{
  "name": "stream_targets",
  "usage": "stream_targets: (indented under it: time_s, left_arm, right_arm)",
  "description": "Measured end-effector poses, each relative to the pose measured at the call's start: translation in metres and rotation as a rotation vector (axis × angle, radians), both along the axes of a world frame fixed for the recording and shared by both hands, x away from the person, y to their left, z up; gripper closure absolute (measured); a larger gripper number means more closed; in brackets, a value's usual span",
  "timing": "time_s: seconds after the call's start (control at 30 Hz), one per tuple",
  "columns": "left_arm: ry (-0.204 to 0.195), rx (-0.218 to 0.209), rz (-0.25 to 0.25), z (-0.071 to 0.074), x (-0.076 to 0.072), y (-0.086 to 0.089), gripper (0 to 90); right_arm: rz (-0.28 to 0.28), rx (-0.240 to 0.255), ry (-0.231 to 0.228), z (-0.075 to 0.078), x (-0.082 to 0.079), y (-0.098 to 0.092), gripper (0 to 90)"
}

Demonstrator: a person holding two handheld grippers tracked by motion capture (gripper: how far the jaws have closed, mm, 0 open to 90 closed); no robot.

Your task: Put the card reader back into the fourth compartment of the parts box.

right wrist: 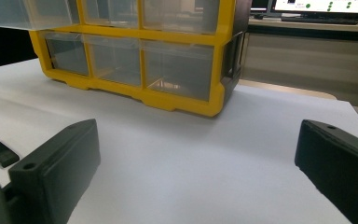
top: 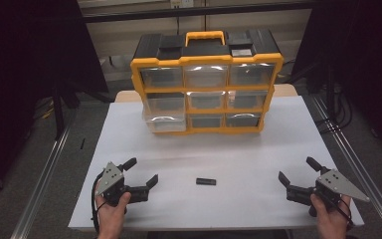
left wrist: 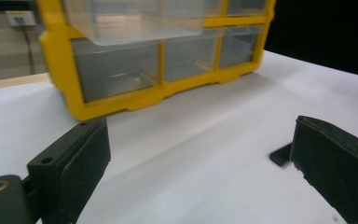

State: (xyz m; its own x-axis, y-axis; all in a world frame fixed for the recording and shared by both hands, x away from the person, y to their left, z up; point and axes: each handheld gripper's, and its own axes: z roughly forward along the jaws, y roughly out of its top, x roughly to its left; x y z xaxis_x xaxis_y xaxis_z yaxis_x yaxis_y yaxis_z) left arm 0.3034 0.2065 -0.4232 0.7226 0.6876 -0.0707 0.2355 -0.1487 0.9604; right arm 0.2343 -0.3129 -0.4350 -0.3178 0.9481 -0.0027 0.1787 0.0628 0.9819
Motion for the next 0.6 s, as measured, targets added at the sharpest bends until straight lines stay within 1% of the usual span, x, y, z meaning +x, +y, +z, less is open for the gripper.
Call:
stream_targets:
  time_s: [0.03, 0.07, 0.13, 0.17, 0.2, 0.23, 0.27, 0.3, 0.33, 0.37, 0.4, 0.43, 0.53, 0.57, 0.6]
  left_arm:
    - [0.0, 0.0, 0.0, 0.0, 0.0, 0.0, 4.9]
    - [0.031, 0.0, -0.048, -0.001, 0.002, -0.001, 4.9]
    - [0.033, 0.005, -0.054, -0.001, 0.002, -0.002, 4.7]
    - [0.038, 0.014, -0.075, -0.001, 0.003, -0.003, 4.7]
    - [0.042, 0.013, -0.09, -0.001, 0.004, -0.004, 4.7]
    - [0.042, 0.013, -0.09, -0.001, 0.004, -0.004, 4.7]
    - [0.05, 0.013, -0.097, -0.001, 0.004, -0.005, 4.7]
    - [0.051, 0.026, -0.112, -0.001, 0.005, -0.006, 4.6]
    - [0.066, 0.029, -0.14, -0.002, 0.006, -0.008, 4.6]
    - [0.066, 0.029, -0.14, -0.002, 0.006, -0.008, 4.2]
    - [0.084, 0.026, -0.141, -0.002, 0.007, -0.01, 4.1]
    - [0.087, 0.041, -0.16, -0.002, 0.008, -0.013, 4.1]
    - [0.091, 0.045, -0.168, -0.002, 0.009, -0.016, 4.1]
    - [0.092, 0.057, -0.186, -0.001, 0.009, -0.02, 4.1]
    - [0.092, 0.057, -0.186, -0.001, 0.009, -0.02, 4.1]
  right_arm:
    - [0.0, 0.0, 0.0, 0.0, 0.0, 0.0, 0.1]
    - [0.003, -0.003, -0.004, 0.0, 0.0, 0.001, 0.1]
    - [0.006, -0.008, -0.004, 0.0, 0.0, 0.001, 0.1]
    - [0.011, -0.012, -0.003, 0.0, 0.0, 0.002, 0.1]
    - [0.011, -0.017, -0.001, 0.0, 0.0, 0.003, 0.2]
    - [0.014, -0.015, -0.003, 0.0, 0.0, 0.003, 0.1]
    - [0.014, -0.016, -0.005, 0.001, 0.0, 0.003, 0.1]
    - [0.013, -0.015, -0.006, 0.001, 0.0, 0.004, 0.0]
    - [0.013, -0.017, -0.005, 0.001, 0.0, 0.004, 0.0]
    - [0.015, -0.015, -0.002, 0.001, 0.0, 0.004, 0.0]
    - [0.02, -0.012, 0.003, 0.0, 0.001, 0.004, 0.0]
    - [0.018, -0.013, 0.003, 0.0, 0.001, 0.004, 0.0]
    - [0.02, -0.013, 0.003, 0.0, 0.001, 0.004, 0.0]
    - [0.022, -0.013, 0.005, 0.0, 0.001, 0.004, 0.0]
    - [0.023, -0.012, 0.005, 0.0, 0.001, 0.004, 0.0]
